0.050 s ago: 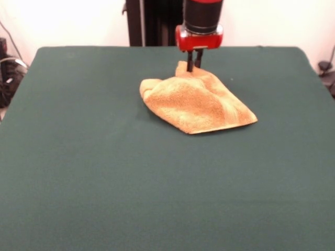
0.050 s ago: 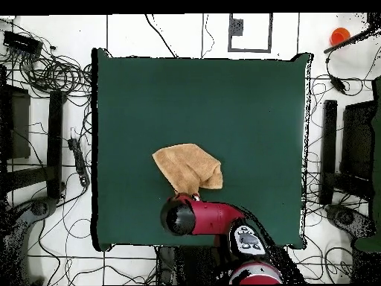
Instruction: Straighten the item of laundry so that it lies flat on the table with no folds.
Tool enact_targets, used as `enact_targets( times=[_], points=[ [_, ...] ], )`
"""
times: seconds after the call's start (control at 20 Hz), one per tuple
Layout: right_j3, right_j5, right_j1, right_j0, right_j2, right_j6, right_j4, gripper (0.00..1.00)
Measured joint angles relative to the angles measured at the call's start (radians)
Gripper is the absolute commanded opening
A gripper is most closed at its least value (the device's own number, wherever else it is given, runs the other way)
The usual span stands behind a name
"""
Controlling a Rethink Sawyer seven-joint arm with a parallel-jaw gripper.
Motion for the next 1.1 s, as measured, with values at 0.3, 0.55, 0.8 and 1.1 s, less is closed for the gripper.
enact_targets(
  times=[0.3,0.55,0.8,1.1],
  points=[
    [0.012,0.005,-0.023,0.001,0.000,0.000,0.041,0.00],
    [0.017,0.005,-0.022,0.005,0.000,0.000,0.078,0.00],
    [0.024,0.005,-0.022,0.023,0.000,0.000,0.133,0.00],
    [0.025,0.005,-0.021,0.072,0.000,0.000,0.190,0.00]
  ],
)
